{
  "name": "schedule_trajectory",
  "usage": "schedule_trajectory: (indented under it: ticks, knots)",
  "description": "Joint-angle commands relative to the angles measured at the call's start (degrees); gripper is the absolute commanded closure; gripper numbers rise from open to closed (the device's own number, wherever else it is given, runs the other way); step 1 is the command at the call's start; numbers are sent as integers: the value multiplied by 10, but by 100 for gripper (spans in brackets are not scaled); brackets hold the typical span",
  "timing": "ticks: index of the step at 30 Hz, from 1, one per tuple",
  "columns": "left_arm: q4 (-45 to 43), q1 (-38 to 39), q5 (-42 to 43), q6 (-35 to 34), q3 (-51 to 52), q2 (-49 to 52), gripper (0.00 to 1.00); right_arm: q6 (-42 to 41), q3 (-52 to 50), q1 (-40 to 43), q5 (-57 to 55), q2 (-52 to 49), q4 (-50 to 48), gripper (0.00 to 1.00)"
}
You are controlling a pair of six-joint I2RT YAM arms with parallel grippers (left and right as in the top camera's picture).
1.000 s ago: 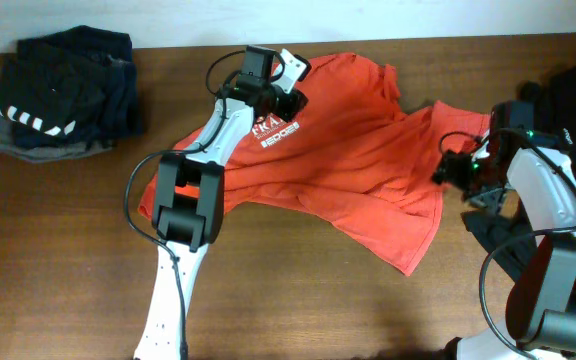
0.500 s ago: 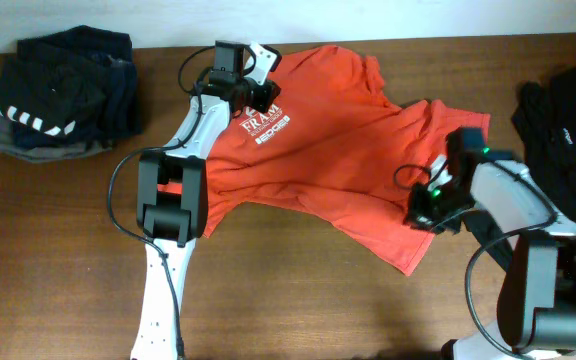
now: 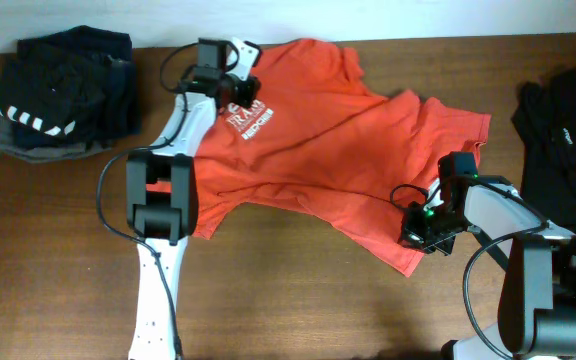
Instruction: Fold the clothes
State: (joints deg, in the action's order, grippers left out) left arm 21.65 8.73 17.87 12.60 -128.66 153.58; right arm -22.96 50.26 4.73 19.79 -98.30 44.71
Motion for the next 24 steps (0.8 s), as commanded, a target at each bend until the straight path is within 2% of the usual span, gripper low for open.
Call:
schedule_trajectory:
  ticks: [1,10,14,19,24]
  knots:
    - [26,-45,-49,-17,1,23,70,-31,-23,-2,-45,-13,-2,88]
    - [58,-117,-49,-29,1,23,69,-31,-3,12,-129,-13,-9,87]
    - [79,-138,-49,-31,0,23,69,-27,35,51,-130,-13,-11,87]
    - [102,-158,-52,-79,-1,23,68,3,88,94,-130,-14,-25,85]
    - [154,-159,-52,-79,-19,23,68,28,148,107,-130,-14,-31,81]
